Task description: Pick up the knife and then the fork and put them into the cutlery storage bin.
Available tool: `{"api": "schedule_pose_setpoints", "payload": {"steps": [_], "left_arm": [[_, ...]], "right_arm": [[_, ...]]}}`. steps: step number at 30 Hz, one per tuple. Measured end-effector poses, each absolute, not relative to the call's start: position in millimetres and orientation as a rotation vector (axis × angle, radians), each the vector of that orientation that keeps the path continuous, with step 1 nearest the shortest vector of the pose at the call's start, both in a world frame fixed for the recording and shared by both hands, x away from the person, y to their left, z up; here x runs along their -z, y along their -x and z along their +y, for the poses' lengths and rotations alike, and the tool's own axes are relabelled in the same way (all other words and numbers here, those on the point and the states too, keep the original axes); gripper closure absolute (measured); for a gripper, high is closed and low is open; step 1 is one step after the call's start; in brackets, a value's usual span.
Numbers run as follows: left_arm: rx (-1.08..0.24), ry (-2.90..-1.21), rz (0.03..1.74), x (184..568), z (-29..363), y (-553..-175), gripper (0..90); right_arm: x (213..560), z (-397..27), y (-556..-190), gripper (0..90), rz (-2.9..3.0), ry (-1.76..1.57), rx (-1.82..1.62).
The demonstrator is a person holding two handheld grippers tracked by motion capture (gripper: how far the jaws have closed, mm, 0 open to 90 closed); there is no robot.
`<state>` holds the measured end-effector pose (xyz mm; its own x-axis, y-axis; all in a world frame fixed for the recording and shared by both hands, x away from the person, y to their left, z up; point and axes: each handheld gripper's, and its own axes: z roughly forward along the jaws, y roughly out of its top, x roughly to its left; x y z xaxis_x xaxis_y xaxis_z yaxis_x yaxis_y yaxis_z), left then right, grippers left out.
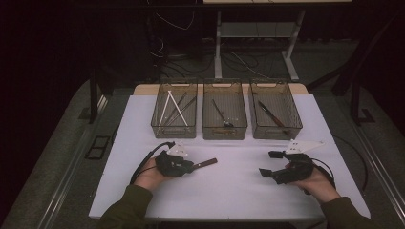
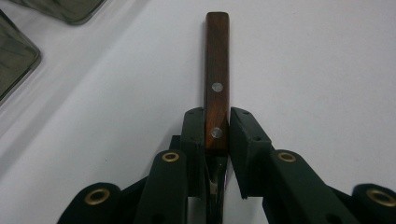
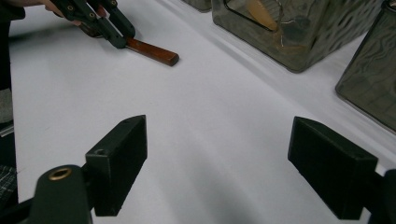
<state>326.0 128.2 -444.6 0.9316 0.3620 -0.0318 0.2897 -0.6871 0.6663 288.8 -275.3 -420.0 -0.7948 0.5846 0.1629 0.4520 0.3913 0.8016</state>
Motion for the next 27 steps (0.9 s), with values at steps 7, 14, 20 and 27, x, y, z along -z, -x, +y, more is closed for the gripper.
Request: {"api": "schedule_pose_setpoints", "payload": {"steps": [7, 14, 20, 27], "left_arm": [[-0.108, -2.388, 0.468, 443, 128, -328, 76.8], [-0.056, -2.38, 0.518, 441, 128, -331, 77.2], [-0.008, -2.338, 0.497, 432, 124, -325, 77.1], [0.017, -2.3, 0.43, 420, 114, -315, 77.1]], "right_arm": [[421, -275, -290, 19.0, 2.485, -0.942, -1.378], [421, -273, -292, 18.3, 2.486, -0.939, -1.39], [416, -264, -294, 16.1, 2.535, -0.873, -1.408], [403, -246, -299, 16.1, 2.61, -0.75, -1.42]]}}
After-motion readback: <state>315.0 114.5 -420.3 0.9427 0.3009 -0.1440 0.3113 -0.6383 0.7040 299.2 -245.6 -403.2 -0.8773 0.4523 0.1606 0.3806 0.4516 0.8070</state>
